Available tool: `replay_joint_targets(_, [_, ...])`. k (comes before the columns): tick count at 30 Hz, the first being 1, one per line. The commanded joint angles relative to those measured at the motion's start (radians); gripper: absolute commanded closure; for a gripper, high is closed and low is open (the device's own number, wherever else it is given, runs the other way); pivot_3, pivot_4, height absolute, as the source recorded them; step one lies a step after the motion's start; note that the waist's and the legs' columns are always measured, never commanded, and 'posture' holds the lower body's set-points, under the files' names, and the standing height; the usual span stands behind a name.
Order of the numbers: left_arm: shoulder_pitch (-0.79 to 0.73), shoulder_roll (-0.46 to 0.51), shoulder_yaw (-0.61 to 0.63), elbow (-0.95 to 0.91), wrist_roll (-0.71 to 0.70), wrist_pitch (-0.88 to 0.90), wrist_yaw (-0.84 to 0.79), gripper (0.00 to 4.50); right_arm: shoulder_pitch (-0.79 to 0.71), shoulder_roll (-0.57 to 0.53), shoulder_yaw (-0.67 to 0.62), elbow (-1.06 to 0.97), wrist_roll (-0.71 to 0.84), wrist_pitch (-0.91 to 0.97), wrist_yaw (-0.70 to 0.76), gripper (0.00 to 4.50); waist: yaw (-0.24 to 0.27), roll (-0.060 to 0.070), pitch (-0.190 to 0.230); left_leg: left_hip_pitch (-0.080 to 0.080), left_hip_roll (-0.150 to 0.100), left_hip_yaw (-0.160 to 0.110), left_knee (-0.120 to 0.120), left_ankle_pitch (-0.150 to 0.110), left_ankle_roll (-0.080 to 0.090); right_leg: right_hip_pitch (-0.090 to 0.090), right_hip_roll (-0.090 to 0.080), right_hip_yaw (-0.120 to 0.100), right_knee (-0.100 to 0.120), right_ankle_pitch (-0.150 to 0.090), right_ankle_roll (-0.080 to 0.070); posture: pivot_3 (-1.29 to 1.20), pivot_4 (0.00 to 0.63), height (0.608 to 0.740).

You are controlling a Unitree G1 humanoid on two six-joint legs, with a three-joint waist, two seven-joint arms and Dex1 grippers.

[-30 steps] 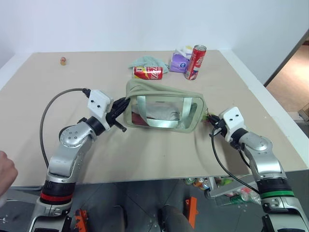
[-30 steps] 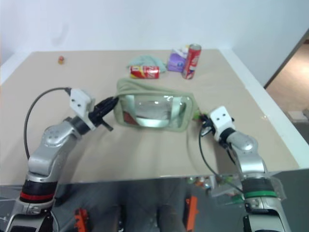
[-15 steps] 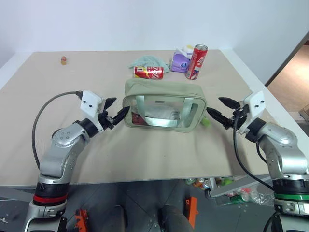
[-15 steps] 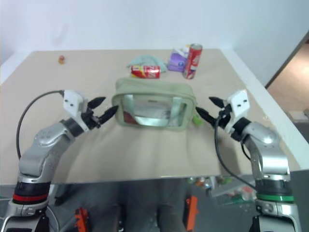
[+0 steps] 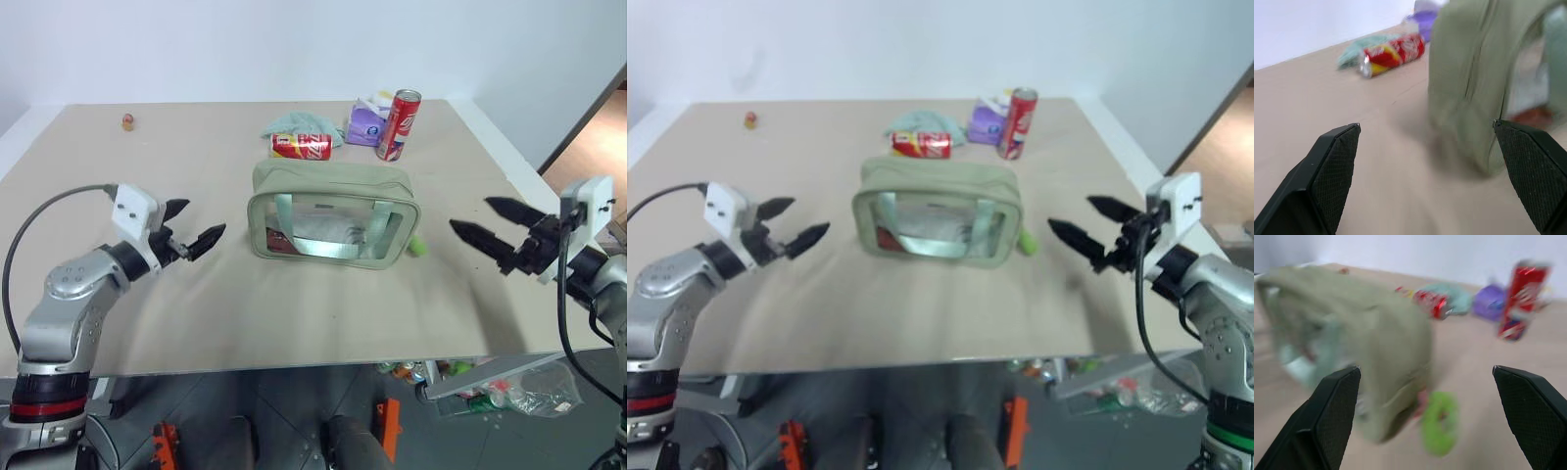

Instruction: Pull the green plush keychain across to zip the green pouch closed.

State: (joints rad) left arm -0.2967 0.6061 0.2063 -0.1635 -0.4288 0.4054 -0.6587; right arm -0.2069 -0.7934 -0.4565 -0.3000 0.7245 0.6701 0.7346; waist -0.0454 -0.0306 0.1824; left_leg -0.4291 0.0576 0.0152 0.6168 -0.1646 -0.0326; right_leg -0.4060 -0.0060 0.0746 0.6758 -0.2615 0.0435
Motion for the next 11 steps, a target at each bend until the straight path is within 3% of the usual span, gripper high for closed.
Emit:
replay_joint_targets(1, [0.059,0.004,0.008,-0.035,0.051,-0.042,0.031,0.00,0.068,0.018,-0.012,-0.140,0.023,0.002,-0.025,0.03,0.000,0.000,0.000,0.000,0.000,0.000,0.000,0.000,0.000,0.000,0.000,0.000,0.000,0.000,0.000,0.00,0.150,0.740])
replay_joint_targets(11, [0.139,-0.023,-0.022,-0.076,0.127,-0.050,0.097,0.00,0.178,0.105,0.038,-0.156,-0.132,-0.147,-0.091,0.03,0.000,-0.001,0.000,0.000,0.000,0.001,0.001,0.000,0.000,-0.001,0.000,0.000,0.000,0.000,-0.001,0.00,0.150,0.740])
